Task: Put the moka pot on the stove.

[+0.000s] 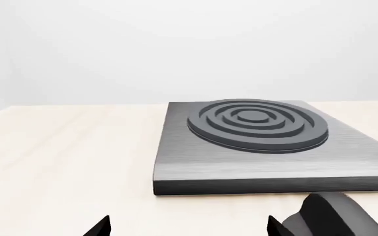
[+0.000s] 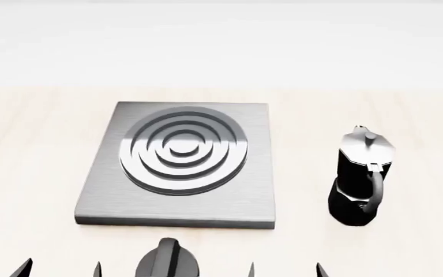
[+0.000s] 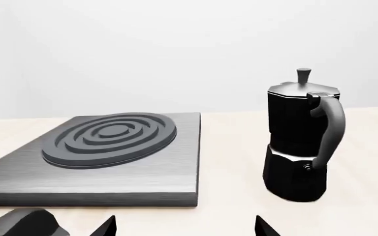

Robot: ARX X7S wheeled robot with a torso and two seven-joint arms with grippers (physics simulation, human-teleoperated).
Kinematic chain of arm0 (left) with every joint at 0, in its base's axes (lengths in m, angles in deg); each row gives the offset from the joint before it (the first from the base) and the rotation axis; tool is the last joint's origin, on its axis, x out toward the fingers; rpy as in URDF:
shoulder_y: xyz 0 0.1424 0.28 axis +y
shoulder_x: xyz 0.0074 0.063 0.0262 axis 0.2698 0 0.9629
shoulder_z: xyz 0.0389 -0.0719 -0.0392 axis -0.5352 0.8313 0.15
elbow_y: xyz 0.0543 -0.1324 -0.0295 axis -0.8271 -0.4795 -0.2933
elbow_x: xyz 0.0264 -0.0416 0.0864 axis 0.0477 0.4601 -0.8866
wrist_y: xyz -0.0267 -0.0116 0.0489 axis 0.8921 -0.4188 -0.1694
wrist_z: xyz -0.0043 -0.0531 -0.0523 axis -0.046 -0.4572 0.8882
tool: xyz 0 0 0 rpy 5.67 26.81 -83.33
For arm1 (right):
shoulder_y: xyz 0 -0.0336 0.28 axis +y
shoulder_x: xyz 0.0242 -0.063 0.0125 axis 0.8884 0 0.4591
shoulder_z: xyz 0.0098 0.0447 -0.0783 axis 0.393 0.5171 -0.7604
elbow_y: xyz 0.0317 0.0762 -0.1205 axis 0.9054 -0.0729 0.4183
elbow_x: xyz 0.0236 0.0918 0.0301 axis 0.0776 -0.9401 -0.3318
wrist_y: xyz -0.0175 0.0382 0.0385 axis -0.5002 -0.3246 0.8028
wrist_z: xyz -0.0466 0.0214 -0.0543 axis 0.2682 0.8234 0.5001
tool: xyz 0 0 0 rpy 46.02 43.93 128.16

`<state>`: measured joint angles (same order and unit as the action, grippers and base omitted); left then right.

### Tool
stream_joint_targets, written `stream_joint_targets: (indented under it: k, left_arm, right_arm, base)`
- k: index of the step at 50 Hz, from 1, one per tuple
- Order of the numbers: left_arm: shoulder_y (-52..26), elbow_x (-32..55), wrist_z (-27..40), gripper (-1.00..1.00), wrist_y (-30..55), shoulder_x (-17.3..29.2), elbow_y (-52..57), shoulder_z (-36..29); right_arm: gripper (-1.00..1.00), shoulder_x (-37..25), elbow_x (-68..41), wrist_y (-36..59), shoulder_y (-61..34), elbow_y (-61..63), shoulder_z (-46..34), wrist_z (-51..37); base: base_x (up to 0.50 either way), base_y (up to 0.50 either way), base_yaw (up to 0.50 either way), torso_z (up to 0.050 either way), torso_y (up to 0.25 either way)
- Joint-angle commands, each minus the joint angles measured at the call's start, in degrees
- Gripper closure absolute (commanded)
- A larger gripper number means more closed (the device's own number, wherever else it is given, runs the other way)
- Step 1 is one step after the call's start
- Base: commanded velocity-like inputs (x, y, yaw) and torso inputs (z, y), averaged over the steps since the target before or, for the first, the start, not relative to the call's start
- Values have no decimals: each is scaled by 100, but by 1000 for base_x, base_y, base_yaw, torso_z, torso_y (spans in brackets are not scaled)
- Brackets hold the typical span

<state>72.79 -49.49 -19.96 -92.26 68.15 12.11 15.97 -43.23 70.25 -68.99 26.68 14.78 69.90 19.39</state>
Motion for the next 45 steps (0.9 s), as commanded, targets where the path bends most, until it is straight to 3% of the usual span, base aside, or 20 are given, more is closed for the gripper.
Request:
stream_joint_targets:
  k: [1, 45]
  left_arm:
    - [-6, 23, 24, -100, -9, 22, -3, -28]
    - [-29, 102, 113, -100, -34, 101, -11, -132]
  right_arm:
    - [-100, -16, -17, -16, -15, -10, -40, -19]
    - [-100, -99, -79, -52, -53, -30, -170, -116]
  base:
    - [0, 82, 0, 0, 0]
    - [0, 81, 0, 0, 0]
